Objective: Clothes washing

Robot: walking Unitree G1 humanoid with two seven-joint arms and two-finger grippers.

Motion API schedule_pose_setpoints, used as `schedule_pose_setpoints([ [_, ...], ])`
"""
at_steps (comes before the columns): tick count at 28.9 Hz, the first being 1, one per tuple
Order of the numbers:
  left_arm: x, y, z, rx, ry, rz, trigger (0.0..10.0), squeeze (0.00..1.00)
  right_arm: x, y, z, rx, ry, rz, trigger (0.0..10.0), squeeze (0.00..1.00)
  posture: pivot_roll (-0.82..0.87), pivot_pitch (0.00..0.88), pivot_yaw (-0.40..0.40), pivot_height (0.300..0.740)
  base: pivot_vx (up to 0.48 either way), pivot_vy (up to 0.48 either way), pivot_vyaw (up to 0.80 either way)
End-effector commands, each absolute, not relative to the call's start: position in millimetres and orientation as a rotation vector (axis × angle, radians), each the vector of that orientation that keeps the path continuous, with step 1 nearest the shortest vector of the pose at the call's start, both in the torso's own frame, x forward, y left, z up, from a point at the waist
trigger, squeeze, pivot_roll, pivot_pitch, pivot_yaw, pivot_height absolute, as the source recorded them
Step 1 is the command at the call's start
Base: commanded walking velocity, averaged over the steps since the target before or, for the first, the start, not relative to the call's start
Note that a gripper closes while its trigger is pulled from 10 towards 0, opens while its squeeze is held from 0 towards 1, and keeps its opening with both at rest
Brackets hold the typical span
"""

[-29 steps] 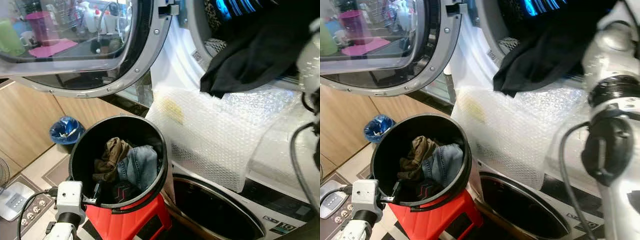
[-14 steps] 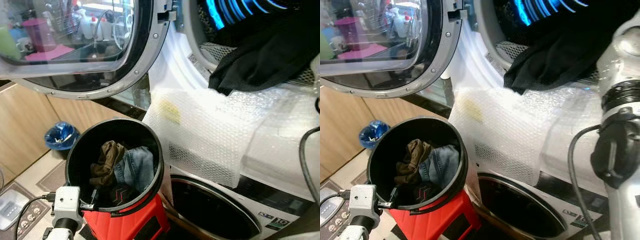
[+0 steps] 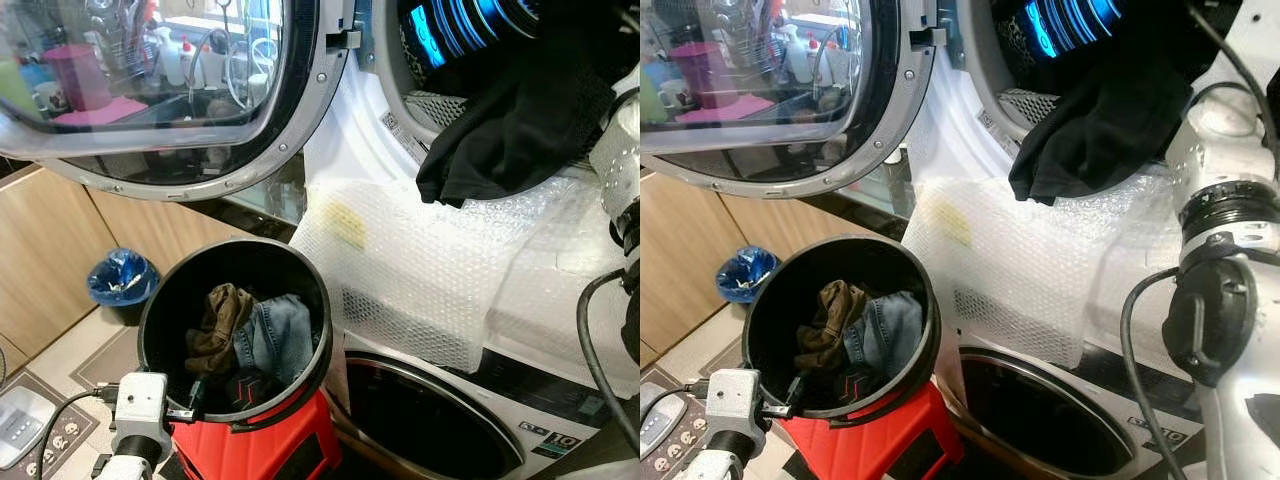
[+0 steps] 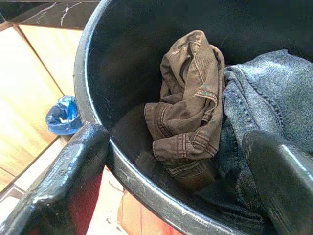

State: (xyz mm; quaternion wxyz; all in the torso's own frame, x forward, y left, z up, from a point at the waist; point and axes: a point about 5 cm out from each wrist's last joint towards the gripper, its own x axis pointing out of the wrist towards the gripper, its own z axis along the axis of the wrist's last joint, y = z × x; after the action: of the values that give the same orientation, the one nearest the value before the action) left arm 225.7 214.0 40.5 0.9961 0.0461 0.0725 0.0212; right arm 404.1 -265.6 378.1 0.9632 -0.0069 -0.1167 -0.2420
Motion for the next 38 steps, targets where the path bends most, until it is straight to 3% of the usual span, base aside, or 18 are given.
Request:
schedule_pose_setpoints([
  [1,207.2,195.4,4.3,0.075,0.353,-0.066,10.0,0.0,405.8,-264.2,372.8,-0.018,-0.212,-0.467,10.0,1.0,0.15,0.156,0.005,0.74,0.0,0.0,0.0],
  [11,212.1,193.6,6.6,0.084,0.332,-0.062,10.0,0.0,405.4,-258.4,386.3,-0.05,-0.257,-0.382,10.0,1.0,0.12,0.146,0.006,0.74,0.0,0.0,0.0],
  [15,218.2,210.0,22.9,0.091,0.214,0.081,10.0,0.0,405.4,-259.7,384.2,-0.055,-0.259,-0.372,10.0,1.0,0.12,0.15,0.004,0.74,0.0,0.0,0.0],
  [21,225.4,230.5,83.1,0.194,-0.075,0.188,10.0,0.0,407.3,-258.7,375.3,-0.065,-0.249,-0.344,10.0,0.97,0.12,0.157,0.004,0.74,0.0,0.0,0.0],
  [22,226.9,230.6,91.7,0.208,-0.107,0.19,10.0,0.0,407.6,-258.4,374.1,-0.064,-0.247,-0.341,10.0,0.91,0.12,0.157,0.004,0.74,0.0,0.0,0.0],
  [23,229.2,230.4,103.2,0.226,-0.149,0.195,10.0,0.0,408.0,-258.3,372.5,-0.061,-0.245,-0.338,10.0,0.76,0.12,0.157,0.004,0.74,0.0,0.0,0.0],
  [24,230.5,230.1,109.4,0.231,-0.17,0.196,10.0,0.0,408.0,-258.4,371.7,-0.058,-0.245,-0.339,10.0,0.7,0.12,0.157,0.004,0.74,0.0,0.0,0.0],
  [26,233.8,225.2,120.6,0.236,-0.207,0.166,10.0,0.0,408.1,-259.1,370.3,-0.054,-0.242,-0.341,10.0,0.7,0.12,0.159,0.003,0.74,0.0,0.0,0.0],
  [27,235.5,221.3,125.6,0.246,-0.222,0.136,10.0,0.0,408.0,-259.2,370.3,-0.052,-0.243,-0.342,10.0,0.58,0.12,0.159,0.003,0.74,0.0,0.0,0.0],
  [28,236.4,219.0,127.1,0.251,-0.223,0.116,10.0,0.0,407.8,-259.5,370.6,-0.056,-0.246,-0.347,10.0,0.0,0.12,0.159,0.003,0.74,0.0,0.0,0.0],
  [38,236.5,206.4,127.2,0.27,-0.191,0.051,10.0,0.0,403.1,-268.9,377.6,-0.067,-0.281,-0.375,10.0,0.0,0.11,0.155,0.001,0.74,0.0,0.0,0.0],
])
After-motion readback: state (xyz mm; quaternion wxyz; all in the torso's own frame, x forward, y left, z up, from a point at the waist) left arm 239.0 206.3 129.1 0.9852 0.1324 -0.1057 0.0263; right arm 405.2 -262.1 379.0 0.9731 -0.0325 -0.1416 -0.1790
